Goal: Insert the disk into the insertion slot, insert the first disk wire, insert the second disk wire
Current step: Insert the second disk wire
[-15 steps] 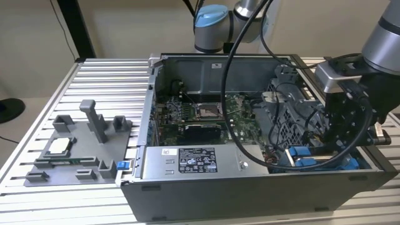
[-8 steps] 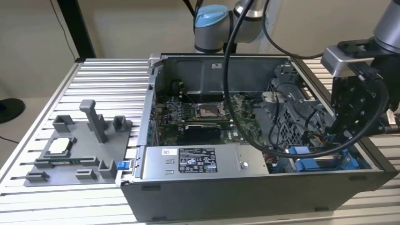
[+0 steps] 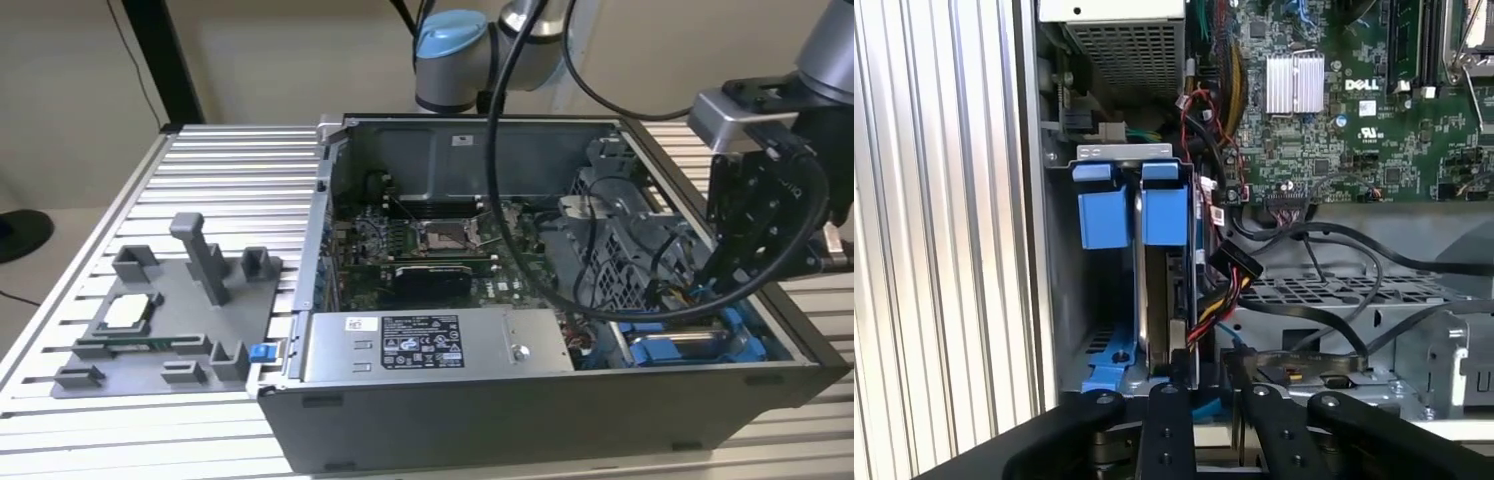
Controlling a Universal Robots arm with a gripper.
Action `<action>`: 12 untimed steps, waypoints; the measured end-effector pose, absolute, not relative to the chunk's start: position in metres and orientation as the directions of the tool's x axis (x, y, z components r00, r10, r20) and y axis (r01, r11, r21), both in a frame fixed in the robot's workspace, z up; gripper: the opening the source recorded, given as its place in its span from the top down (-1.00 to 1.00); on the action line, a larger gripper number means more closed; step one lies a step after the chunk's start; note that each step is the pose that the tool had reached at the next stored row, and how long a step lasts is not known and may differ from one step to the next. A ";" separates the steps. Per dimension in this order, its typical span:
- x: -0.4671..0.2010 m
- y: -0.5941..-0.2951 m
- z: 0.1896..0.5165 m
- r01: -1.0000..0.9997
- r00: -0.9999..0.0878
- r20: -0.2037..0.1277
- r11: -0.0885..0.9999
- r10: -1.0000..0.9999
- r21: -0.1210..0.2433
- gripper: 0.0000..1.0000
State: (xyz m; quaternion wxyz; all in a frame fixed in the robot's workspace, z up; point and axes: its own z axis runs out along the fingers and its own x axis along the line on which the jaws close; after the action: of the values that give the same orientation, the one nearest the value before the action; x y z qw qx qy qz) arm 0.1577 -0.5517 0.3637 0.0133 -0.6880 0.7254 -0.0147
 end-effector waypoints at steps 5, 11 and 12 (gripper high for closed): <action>0.161 -0.549 0.364 -0.999 -0.053 0.004 0.053 -0.999 -0.001 -1.00; 0.169 -0.547 0.367 -0.999 -0.053 0.004 0.053 -0.999 0.014 -1.00; 0.170 -0.545 0.367 -0.999 -0.053 0.005 0.053 -0.999 0.014 -1.00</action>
State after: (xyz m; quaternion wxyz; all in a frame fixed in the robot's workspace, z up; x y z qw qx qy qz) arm 0.1700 -0.5450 0.3669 -0.0064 -0.6881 0.7256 0.0033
